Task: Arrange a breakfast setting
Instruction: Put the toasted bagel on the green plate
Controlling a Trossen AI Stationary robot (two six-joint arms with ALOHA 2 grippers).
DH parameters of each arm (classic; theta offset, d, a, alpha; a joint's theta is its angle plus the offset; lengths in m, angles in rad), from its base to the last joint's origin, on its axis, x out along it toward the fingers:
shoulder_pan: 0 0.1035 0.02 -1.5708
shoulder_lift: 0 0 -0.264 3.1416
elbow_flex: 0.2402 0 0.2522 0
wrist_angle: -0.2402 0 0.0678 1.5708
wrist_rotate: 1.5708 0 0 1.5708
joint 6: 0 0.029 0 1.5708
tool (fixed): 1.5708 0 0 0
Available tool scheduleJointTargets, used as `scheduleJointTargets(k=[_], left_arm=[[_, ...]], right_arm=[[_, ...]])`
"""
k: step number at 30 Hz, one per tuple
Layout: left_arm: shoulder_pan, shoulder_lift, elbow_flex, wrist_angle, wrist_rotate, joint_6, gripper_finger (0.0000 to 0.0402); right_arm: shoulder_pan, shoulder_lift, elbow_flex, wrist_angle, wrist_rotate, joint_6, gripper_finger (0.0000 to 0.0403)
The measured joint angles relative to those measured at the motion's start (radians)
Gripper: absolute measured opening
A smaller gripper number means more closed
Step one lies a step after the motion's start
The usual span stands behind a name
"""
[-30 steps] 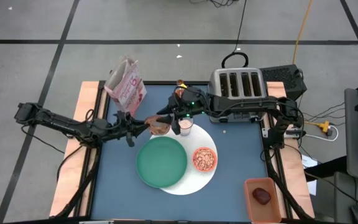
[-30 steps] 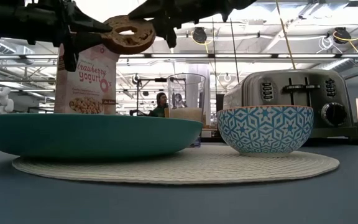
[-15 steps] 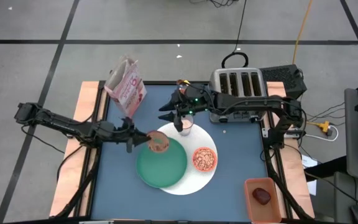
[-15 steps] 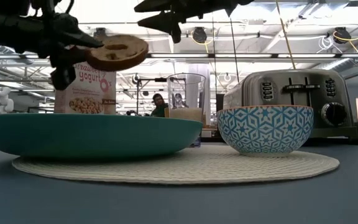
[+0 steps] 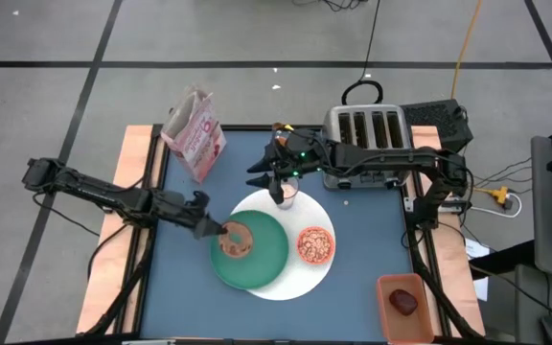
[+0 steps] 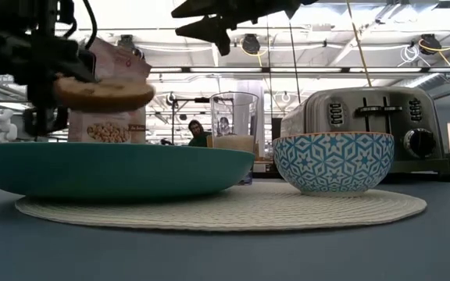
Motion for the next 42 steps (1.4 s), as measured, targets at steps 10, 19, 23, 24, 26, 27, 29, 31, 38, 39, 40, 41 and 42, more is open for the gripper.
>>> scheduleJointTargets(k=[10,19,23,24,26,27,29,31,38,39,40,41,42], left_arm=[[-0.016,0.001,0.0,-0.147,0.054,-0.208,0.0085],[-0.053,0.005,0.0,-0.137,-0.02,-0.31,0.0085],[-0.077,0.039,0.0,-0.134,-0.04,-0.36,0.0085],[-0.084,0.053,0.0,-0.134,-0.041,-0.371,0.0085],[-0.097,0.081,0.0,-0.134,-0.043,-0.392,0.0085],[-0.101,0.095,0.0,-0.128,-0.044,-0.398,0.0085],[-0.107,0.122,0.0,-0.106,-0.045,-0.398,0.0085],[-0.109,0.145,0.0,-0.071,-0.051,-0.399,0.0085],[-0.109,0.218,0.0,-0.015,-0.079,-0.424,0.0085],[-0.109,0.228,0.0,-0.015,-0.08,-0.432,0.0085],[-0.109,0.237,0.0,-0.015,-0.081,-0.433,0.0085],[-0.109,0.247,0.0,-0.014,-0.081,-0.433,0.0085],[-0.109,0.255,0.0,-0.014,-0.081,-0.434,0.0085]], right_arm=[[0.0,0.0,0.0,0.003,0.0,0.0,0.0173],[0.0,0.0,0.0,0.003,0.001,0.0,0.0173],[0.0,0.0,0.0,0.003,0.001,0.0,0.0173],[0.0,0.0,0.0,0.003,0.001,0.0,0.0173],[0.0,0.0,0.0,0.003,0.002,0.0,0.0173],[0.0,0.0,0.0,0.003,0.002,0.0,0.0174],[0.0,0.001,0.0,0.003,0.002,0.0,0.0174],[0.0,0.001,0.0,0.003,0.002,0.0,0.0173],[0.0,0.001,0.0,0.003,0.003,-0.003,0.0174],[0.0,0.001,0.0,0.003,0.003,-0.003,0.0174],[0.0,0.001,0.0,0.003,0.003,-0.003,0.0174],[0.0,0.001,0.0,0.003,0.003,-0.003,0.0174],[0.0,0.001,0.0,0.003,0.003,-0.003,0.0174]])
